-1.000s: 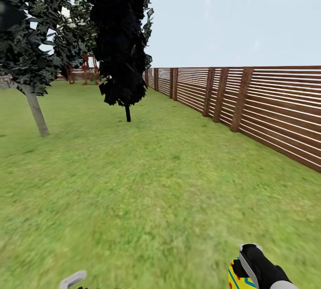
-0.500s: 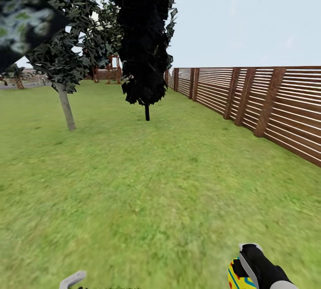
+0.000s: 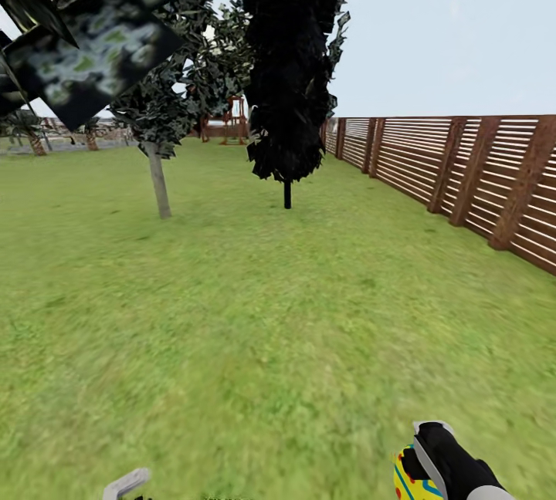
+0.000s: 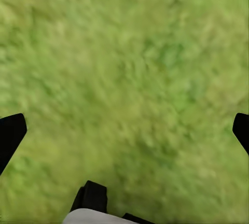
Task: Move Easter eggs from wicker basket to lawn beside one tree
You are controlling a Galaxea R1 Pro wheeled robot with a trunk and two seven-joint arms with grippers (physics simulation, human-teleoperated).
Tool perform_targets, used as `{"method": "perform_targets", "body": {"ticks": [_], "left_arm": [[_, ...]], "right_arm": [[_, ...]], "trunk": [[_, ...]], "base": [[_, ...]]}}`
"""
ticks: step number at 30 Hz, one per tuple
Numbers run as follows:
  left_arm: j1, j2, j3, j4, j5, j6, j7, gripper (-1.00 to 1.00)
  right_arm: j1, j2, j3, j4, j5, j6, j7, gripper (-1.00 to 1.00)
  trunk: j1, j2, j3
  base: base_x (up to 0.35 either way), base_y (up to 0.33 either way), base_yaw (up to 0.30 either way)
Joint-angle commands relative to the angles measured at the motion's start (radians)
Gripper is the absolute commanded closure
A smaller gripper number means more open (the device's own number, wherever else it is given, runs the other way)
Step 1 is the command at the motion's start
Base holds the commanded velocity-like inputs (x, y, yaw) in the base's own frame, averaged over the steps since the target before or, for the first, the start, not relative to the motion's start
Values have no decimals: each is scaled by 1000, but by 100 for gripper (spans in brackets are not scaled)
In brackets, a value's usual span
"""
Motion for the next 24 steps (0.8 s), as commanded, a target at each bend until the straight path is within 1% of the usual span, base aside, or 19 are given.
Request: {"method": "perform_targets", "body": {"ticks": [1,24], "left_arm": [[-1,0,3,-1,10,7,-2,-100],[-1,0,3,-1,11,6,-3,-100]], "right_arm": [[0,0,-1,-2,2,6,-1,100],[0,2,-1,-1,0,6,-1,100]], "trunk": [[0,-1,-1],[0,-1,-1]], "base": [[0,0,296],[0,0,296]]}}
